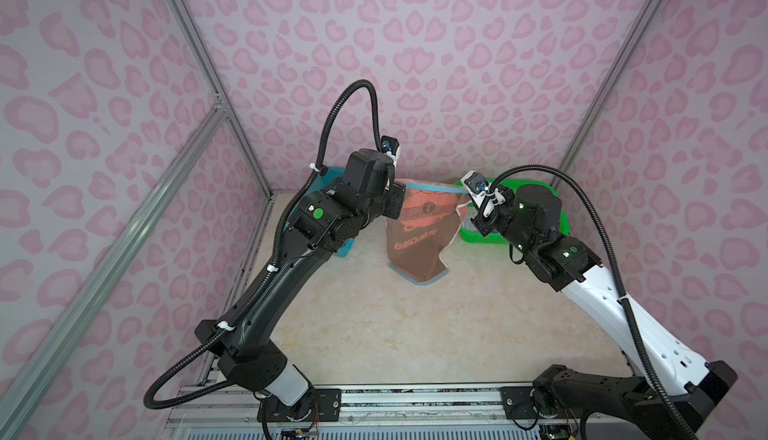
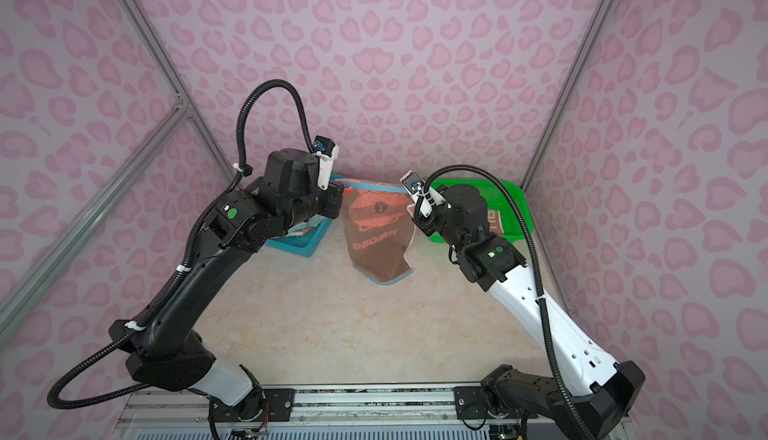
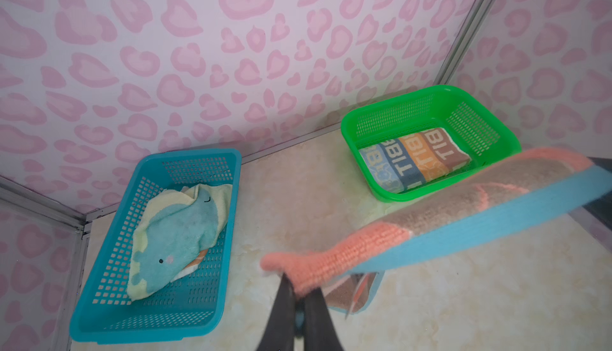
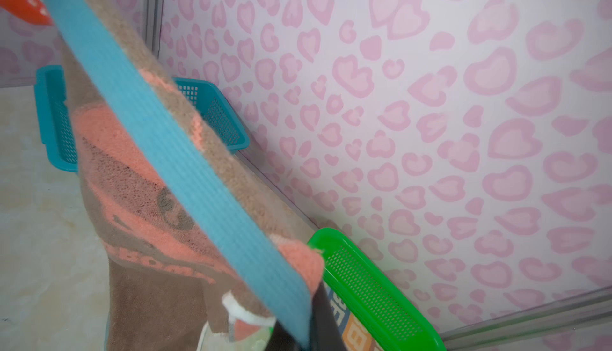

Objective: Fold and stack the towels
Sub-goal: 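Lift the towel by its edge with both grippers, spreading them apart, then lay the towel flat on the table with both grippers, drawing it toward the robot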

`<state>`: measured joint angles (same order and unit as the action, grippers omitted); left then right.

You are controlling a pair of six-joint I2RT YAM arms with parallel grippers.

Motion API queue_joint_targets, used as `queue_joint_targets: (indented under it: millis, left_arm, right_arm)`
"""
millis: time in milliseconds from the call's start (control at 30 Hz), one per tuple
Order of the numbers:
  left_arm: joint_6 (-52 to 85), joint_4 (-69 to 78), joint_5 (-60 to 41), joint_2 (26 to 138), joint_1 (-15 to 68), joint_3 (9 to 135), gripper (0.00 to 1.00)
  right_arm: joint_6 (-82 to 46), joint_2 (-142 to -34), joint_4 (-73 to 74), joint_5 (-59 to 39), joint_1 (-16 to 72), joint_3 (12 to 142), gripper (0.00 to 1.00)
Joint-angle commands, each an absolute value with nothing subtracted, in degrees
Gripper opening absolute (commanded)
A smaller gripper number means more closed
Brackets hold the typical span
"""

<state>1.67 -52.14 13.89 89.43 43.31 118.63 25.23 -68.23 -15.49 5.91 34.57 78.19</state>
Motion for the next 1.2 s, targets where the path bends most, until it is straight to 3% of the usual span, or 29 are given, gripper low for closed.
queue_joint_targets:
  millis: [0,367,667,833,1167]
  left_arm:
    - [2.52,-53.78,13.50,86.40,43.89,119.62,0.03]
    - [7.38,-53.04,16.96,74.33,50.79,115.56,0.03]
    - [11.25,-48.34,21.08,66.69,51.06,105.28,0.03]
    - [9.99,-49.83,26.98,71.74,49.45,104.40,0.03]
    - [8.61,-43.57,21.62,91.92,35.71,105.73,0.03]
  right_arm:
    - [28.58,-66.23,-22.80,3.48,35.06,81.66,0.00]
    - [34.56,-59.33,-27.13,17.46,50.63,86.24,0.00]
    - [34.65,-58.91,-26.35,21.68,53.27,84.97,0.00]
    - [34.32,-61.99,-24.79,21.87,49.35,83.08,0.00]
    - [28.96,-73.82,-16.65,6.92,31.94,78.54,0.00]
